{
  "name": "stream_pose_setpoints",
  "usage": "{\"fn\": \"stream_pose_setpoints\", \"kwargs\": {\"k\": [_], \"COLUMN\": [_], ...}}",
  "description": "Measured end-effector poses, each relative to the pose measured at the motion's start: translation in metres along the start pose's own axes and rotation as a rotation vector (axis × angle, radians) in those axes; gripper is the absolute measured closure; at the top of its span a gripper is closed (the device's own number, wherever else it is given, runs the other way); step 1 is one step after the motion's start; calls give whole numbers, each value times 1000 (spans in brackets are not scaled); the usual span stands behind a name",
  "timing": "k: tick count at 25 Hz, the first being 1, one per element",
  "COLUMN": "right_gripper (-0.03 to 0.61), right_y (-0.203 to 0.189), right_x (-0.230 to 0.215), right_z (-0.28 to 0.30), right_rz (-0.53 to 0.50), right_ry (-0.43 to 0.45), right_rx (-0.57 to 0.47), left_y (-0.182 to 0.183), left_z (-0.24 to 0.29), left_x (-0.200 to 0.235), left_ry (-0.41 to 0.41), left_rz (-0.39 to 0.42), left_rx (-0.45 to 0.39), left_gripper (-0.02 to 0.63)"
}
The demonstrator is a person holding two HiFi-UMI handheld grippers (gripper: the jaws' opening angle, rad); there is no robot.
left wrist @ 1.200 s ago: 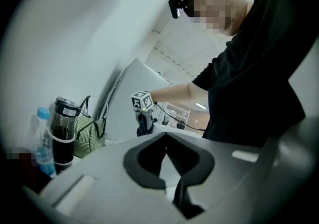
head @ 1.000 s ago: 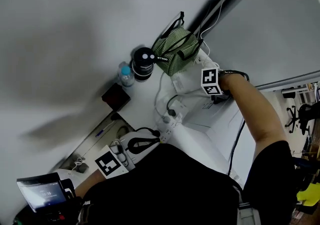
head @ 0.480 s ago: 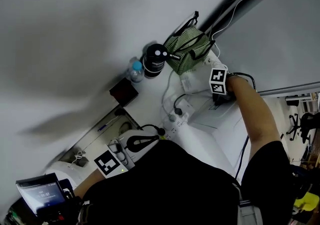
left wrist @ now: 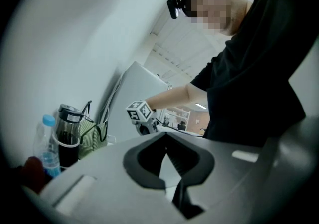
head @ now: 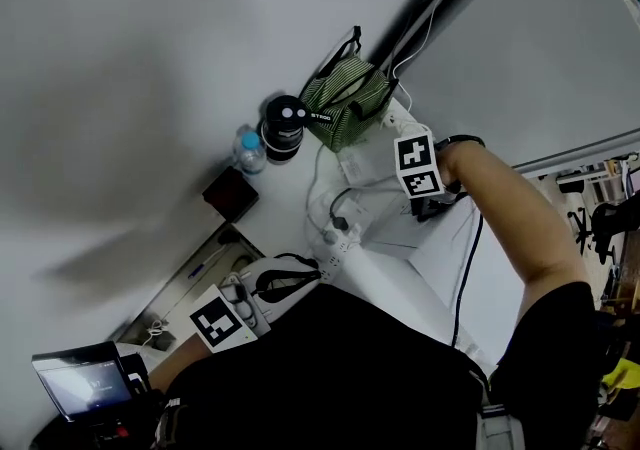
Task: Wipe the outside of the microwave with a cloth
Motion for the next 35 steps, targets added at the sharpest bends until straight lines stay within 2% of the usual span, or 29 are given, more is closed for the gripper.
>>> {"fn": "stream_pose_setpoints", "kwargs": {"k": [5,8,11,15,20,23,27,32,35], "right_gripper": [500,500,502,500,500,500,500,500,500], "right_y": [41,52,59,49,0,-8,25,74,93], "right_x": [-64,-92,-104,-80,10,47,28,-23,-49], "right_z": [65,90,103,76,-15,-30,4,67,95], "right_rz": [99,180,221,148,26,-12,-1,58,112], "right_ry": [-16,-22,-82,-71,-26,34,44,49,28], "right_rx": [107,106,78,28,-65,-71,-21,66,79], "left_y": [-15,-21,-18,-15,-2,2,-2,-15,-19], "left_z": [-21,-33,-38,-29,-9,-5,-8,-28,-40], "left_x": [12,16,15,14,4,0,-1,7,10], "left_ry": [91,136,155,118,33,4,7,76,120], "left_rz": [-37,-44,-38,-10,12,21,17,-22,-37], "left_rx": [-11,-7,-14,-11,-26,-32,-33,-44,-44], "left_gripper": [611,611,611,611,611,611,611,611,611]}}
Point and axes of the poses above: the fingertips, and each gripper's own axes: z forward along the fingers, x to its left, y out of its top, the point moved 4 cm from there along -z, backward along the fingers, and after that the axes turned 6 degrees about x, right-handed, at the moved point
